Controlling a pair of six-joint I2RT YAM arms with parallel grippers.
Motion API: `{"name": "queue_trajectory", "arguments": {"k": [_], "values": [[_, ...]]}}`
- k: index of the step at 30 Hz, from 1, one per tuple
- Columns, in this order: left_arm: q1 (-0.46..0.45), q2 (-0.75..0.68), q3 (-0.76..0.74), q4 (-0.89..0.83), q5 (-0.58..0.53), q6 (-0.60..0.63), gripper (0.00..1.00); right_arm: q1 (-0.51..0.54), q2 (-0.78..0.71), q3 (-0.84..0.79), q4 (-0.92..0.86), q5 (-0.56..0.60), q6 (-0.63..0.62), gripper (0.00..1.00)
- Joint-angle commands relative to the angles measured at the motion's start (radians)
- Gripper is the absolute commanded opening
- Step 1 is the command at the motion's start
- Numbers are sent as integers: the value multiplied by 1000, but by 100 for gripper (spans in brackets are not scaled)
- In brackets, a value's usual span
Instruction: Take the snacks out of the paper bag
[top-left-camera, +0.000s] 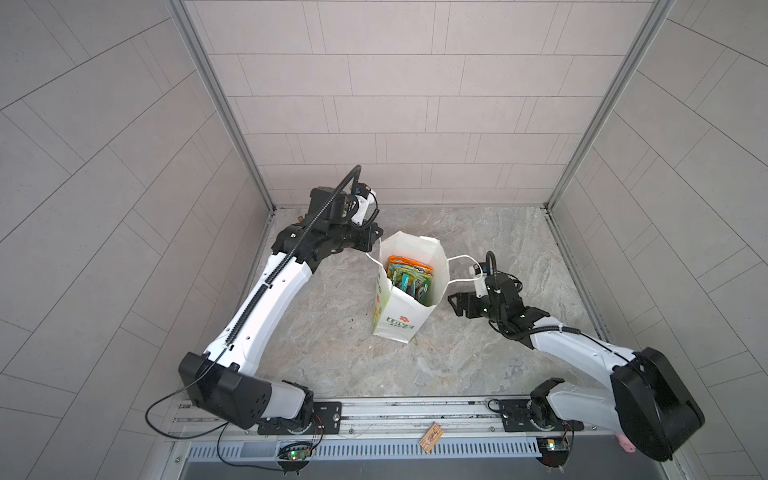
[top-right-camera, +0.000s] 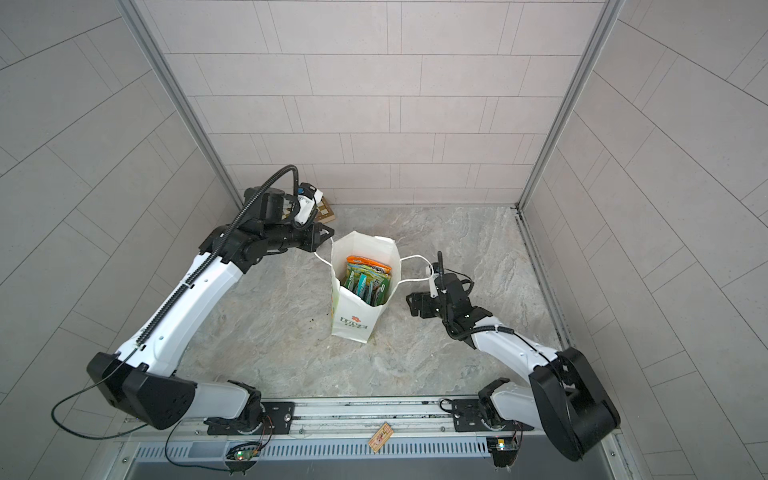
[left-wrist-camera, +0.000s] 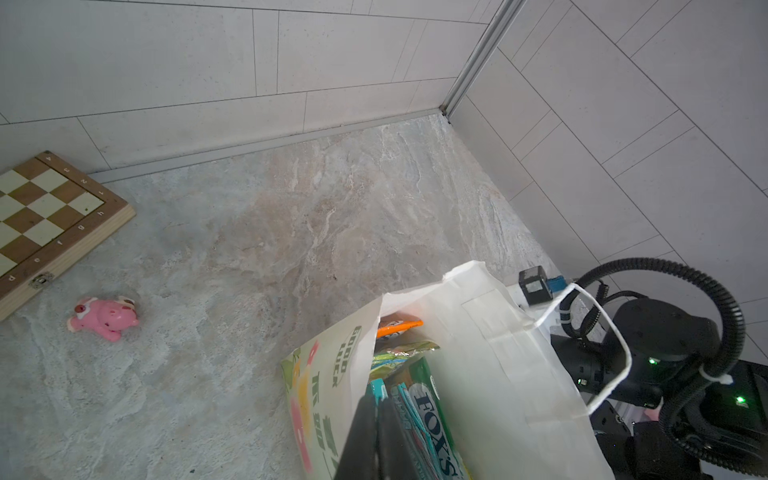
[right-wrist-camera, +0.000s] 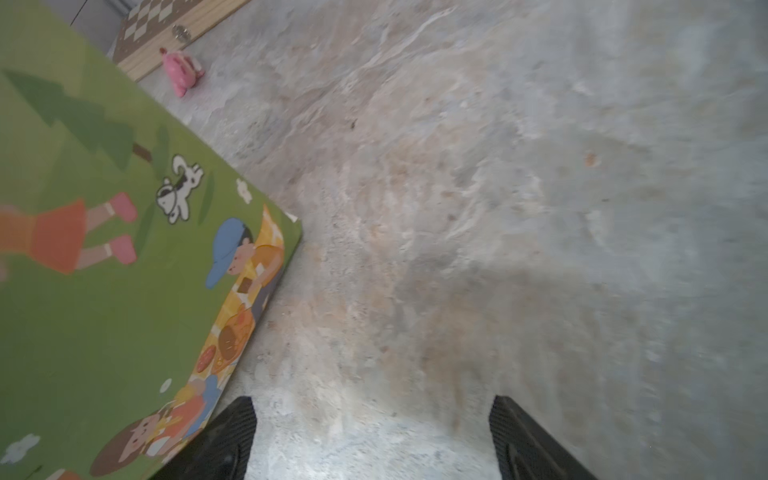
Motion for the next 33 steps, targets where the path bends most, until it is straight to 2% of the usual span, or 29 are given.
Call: {"name": "queue_trajectory", "arguments": {"k": [1,6,11,16,20,27,33], "values": [[28,12,63,67,40,70,0,91,84,68,109,85,54,89],[52,52,104,77,51,99,0,180,226,77,325,118,105,87],[62,117,192,67,62,153,0,265,353,118,516,177,91,86],[72,179,287,54,62,174,0,321,472,158,670,227,92,86],[71,221,346,33,103,178,0,344,546,186,778,286,91,86],[72,252,386,27,154,216,0,380,686,273,904,323,116,86],[72,238,370,5,154,248,0,391,731,355,852,349,106,86]]}}
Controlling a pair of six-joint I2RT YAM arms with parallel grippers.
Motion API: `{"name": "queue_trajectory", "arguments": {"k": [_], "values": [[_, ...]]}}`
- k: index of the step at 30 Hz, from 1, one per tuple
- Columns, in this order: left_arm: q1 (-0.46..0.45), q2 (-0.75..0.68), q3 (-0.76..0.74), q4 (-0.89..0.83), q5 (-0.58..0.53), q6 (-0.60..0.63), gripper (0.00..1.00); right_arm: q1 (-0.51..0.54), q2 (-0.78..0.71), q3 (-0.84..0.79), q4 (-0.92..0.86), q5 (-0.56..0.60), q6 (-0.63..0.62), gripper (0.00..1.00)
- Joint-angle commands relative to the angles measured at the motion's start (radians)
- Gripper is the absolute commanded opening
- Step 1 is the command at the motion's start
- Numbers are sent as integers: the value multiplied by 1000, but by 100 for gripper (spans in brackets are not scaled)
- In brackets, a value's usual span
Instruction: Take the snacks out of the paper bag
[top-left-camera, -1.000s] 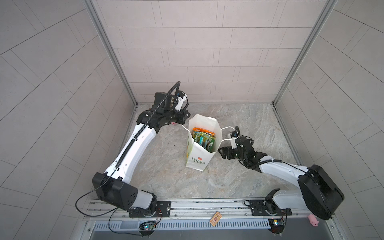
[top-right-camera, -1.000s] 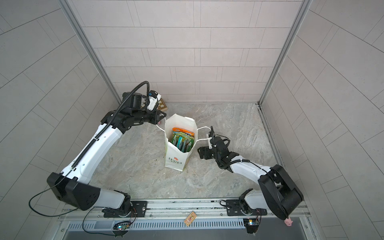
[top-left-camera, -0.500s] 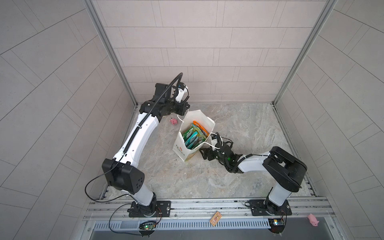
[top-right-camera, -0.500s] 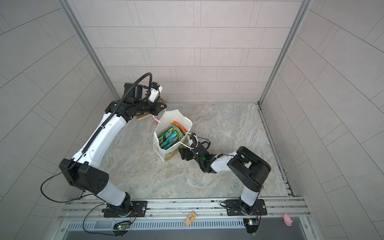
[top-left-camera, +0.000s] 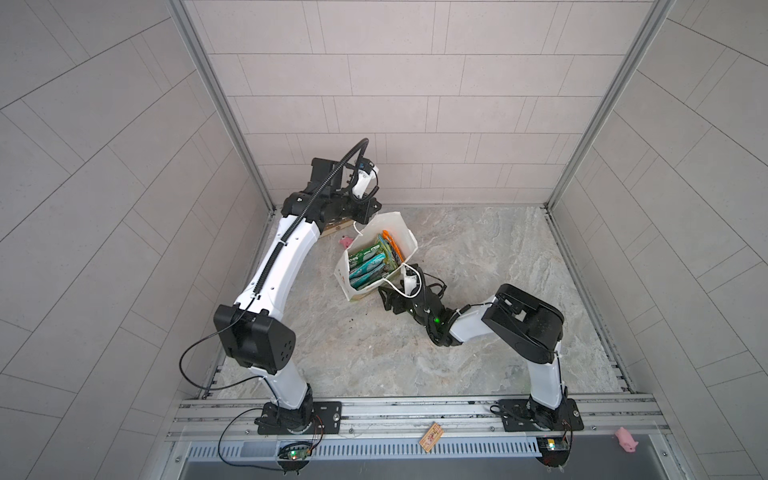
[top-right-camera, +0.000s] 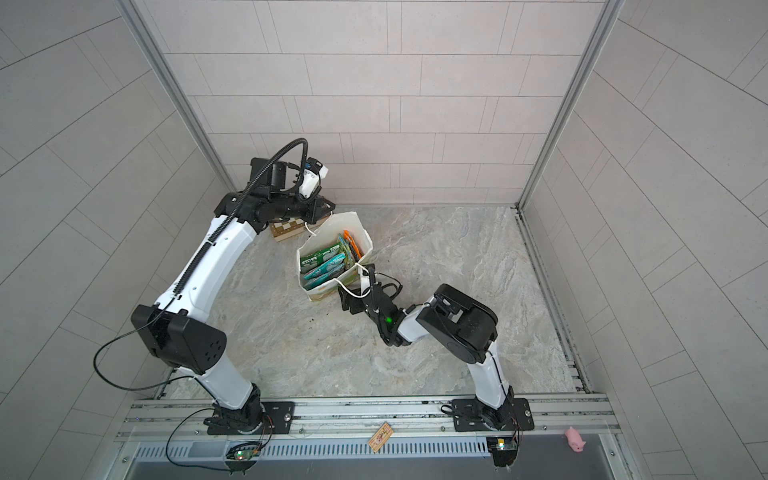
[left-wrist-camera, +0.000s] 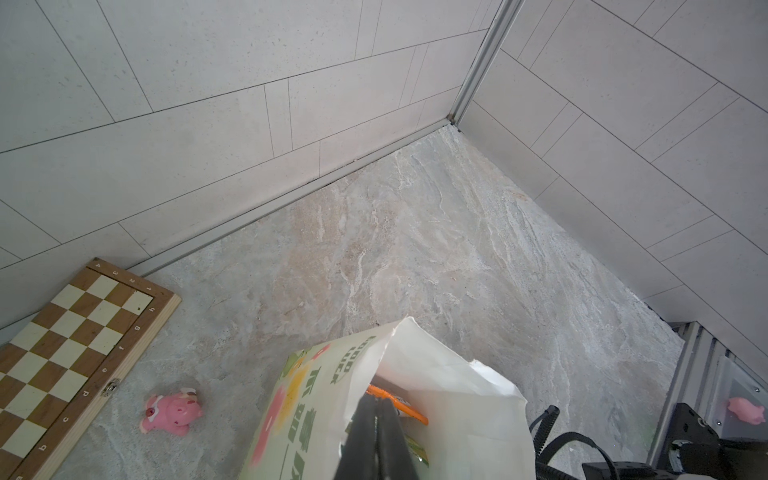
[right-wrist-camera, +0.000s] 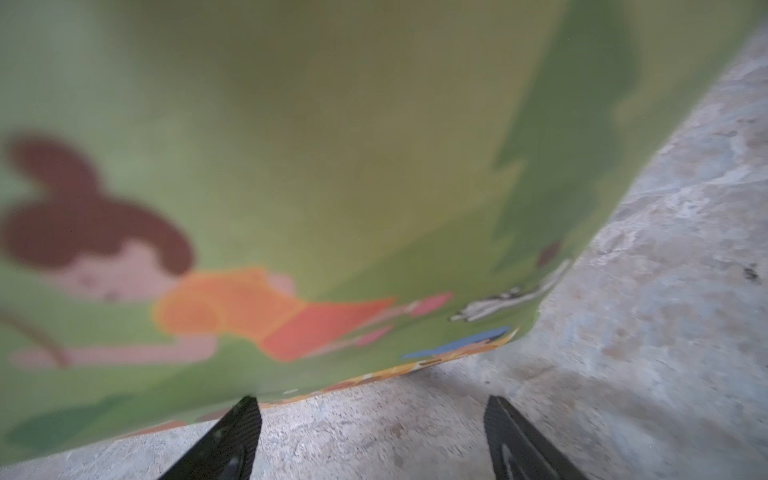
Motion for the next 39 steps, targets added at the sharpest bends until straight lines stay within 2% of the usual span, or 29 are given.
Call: {"name": "queue_trajectory", "arguments": {"k": [1,6,11,16,23,26,30,33,36,39], "values": [[-3,-44,34,66,69,31,0,6,-3,33,20,31,2,86],[-5,-118,-64,109,64,17,0,6,-63,-56,-16,74,-14,87],[-11,-229,-238,195,60,-19,0,3,-185,-206,-117,177,-56,90],[-41,-318,-379,258,52,-44,0,-11,-340,-278,-371,369,-88,94],[-100,-386,-507,311,13,-103,0,-35,-503,-186,-810,594,-104,94],[-128,-397,-535,324,13,-132,0,-48,-581,-174,-912,639,-114,94],[-161,-420,-566,343,-1,-168,0,-72,-723,-163,-1006,629,-135,93],[-164,-439,-593,374,-16,-217,0,-80,-836,-144,-1058,569,-184,92],[-164,-455,-609,399,-1,-253,0,-80,-928,-119,-1073,446,-248,91],[-166,-462,-618,428,53,-284,0,-80,-992,-80,-1085,276,-305,90]]}}
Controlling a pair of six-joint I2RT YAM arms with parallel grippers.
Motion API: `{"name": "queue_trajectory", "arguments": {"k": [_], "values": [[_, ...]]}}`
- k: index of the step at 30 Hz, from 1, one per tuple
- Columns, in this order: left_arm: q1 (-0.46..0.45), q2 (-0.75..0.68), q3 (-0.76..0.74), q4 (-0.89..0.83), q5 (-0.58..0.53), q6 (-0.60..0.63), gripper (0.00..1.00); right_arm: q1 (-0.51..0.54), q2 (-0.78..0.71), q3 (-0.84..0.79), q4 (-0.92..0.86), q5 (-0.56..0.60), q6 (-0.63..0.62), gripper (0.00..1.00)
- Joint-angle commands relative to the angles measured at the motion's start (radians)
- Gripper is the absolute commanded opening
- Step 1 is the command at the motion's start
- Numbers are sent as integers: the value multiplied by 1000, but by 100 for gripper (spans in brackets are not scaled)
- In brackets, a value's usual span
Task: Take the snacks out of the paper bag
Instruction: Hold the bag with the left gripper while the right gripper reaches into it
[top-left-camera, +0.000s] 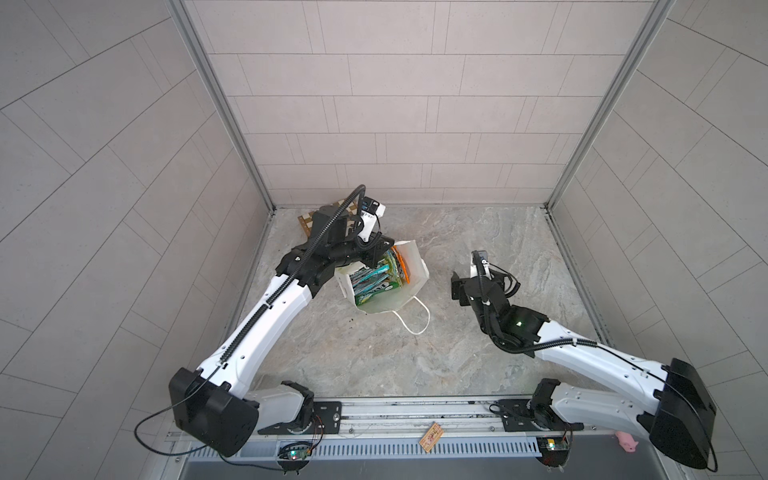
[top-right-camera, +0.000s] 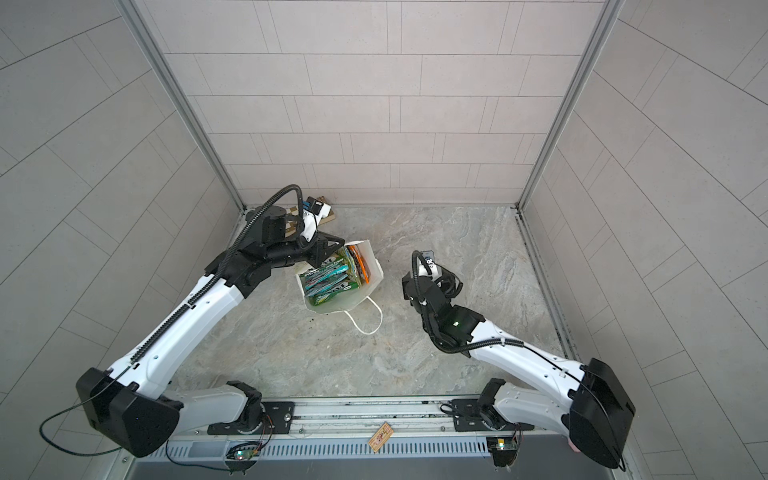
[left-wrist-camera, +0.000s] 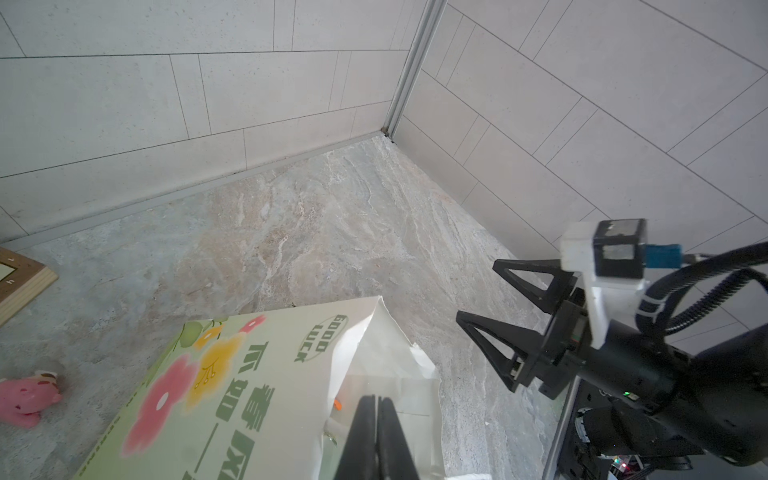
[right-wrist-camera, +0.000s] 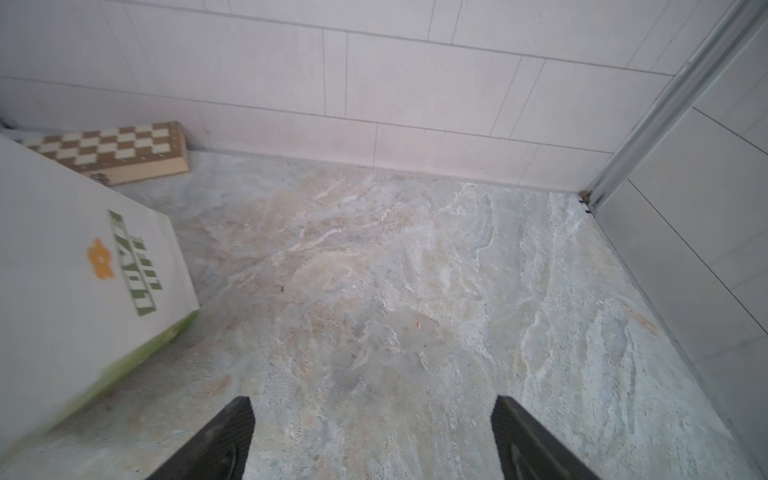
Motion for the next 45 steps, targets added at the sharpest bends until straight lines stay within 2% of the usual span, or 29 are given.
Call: {"name": "queue_trajectory", "arguments": {"k": [1,4,7,9,13,18,21,24,31,45], "values": [[-8,-30,-10,78,63,-63,0,2,-54,56,-66,-214,-91,90],[-8,-40,-16,85,62,-69,0,1,-51,110,-94,-391,-107,88],[-8,-46,-19,86,56,-71,0,4,-5,168,-115,-537,-122,82],[-7,-49,-20,86,42,-74,0,14,32,198,-122,-603,-130,75],[-8,-50,-23,87,26,-80,0,58,94,247,-124,-680,-161,70],[-8,-47,-28,98,28,-93,0,128,184,291,-110,-664,-196,67],[-7,-53,-36,112,25,-101,0,149,263,343,-136,-638,-204,59],[-8,-60,-43,118,19,-103,0,161,335,383,-158,-601,-210,54],[-8,-76,-52,124,1,-99,0,168,446,435,-198,-460,-203,49],[-8,-95,-66,153,13,-109,0,168,589,483,-174,-308,-166,37]]}}
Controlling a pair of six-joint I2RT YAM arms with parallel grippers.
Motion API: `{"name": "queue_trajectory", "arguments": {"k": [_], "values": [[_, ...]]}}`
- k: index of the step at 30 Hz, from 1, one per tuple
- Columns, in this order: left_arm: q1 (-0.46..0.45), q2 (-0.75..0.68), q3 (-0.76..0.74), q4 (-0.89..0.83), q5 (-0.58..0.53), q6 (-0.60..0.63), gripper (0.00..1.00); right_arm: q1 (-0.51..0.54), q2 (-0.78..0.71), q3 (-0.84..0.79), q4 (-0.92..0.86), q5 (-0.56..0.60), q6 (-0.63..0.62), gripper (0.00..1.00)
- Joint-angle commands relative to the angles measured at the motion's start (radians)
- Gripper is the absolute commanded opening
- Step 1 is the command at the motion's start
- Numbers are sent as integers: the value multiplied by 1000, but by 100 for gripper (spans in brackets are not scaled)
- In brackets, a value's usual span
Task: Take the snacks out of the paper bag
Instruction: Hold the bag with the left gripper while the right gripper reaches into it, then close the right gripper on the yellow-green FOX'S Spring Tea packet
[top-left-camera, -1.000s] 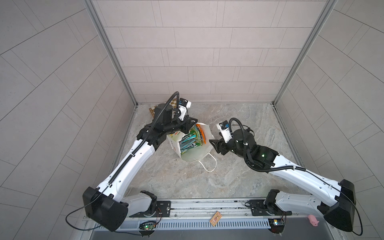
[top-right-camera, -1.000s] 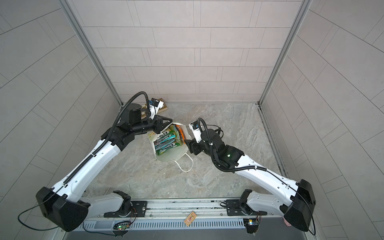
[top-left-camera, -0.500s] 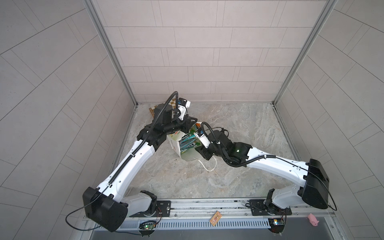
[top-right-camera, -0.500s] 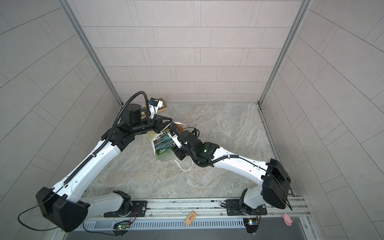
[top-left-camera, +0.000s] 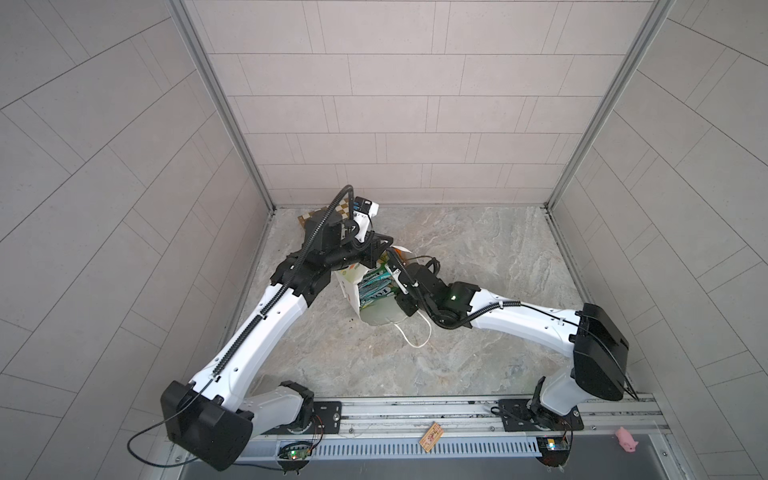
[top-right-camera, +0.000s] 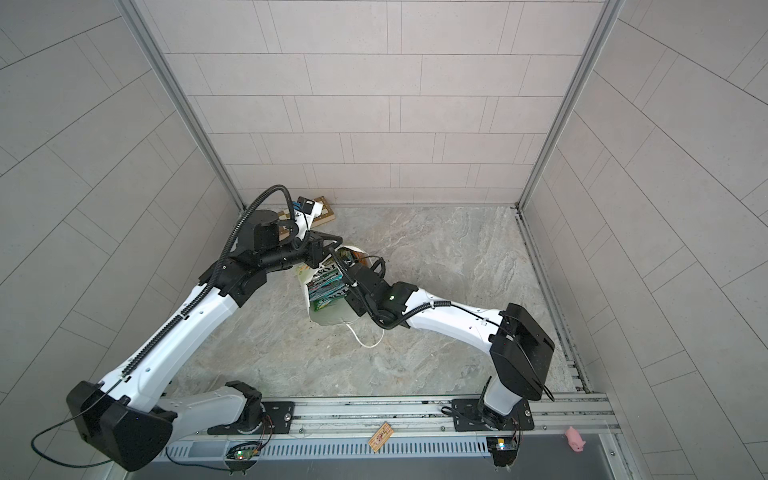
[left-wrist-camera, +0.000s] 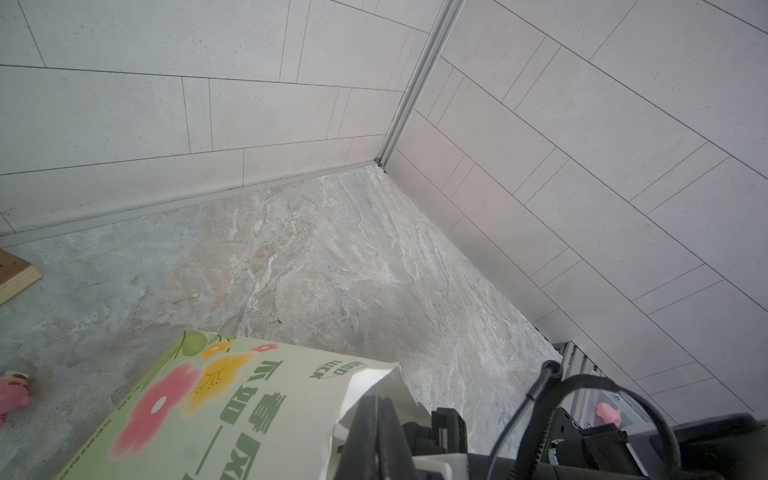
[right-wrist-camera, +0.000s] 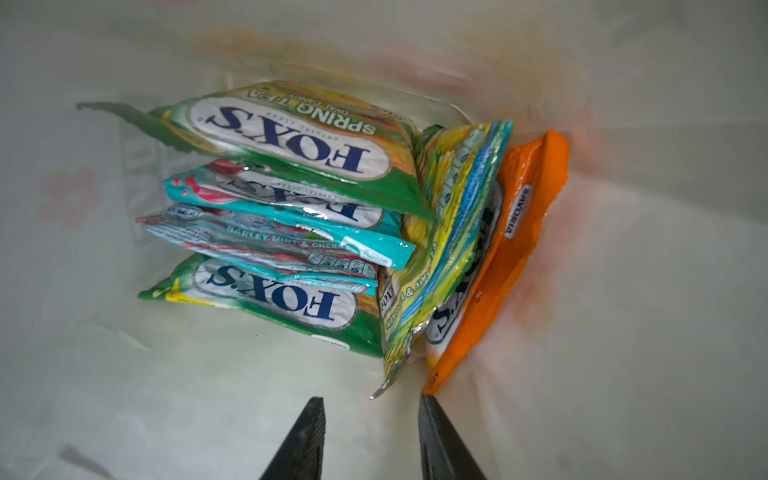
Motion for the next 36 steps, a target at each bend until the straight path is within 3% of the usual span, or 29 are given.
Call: {"name": "queue_trajectory", "arguments": {"k": [1,12,19,28,36], "values": [[-6,-37,-5,65,21,-11,0,6,28,21,3,56,14,37],[-7,-38,-10,80,27,-30,0,14,102,70,-2,105,36,34],[-6,-37,-11,82,29,-30,0,14,163,128,-33,204,78,29],[-7,-38,-10,82,32,-32,0,13,215,167,-68,279,131,34],[-6,-37,-12,83,34,-29,0,11,269,214,-86,261,140,36]]}}
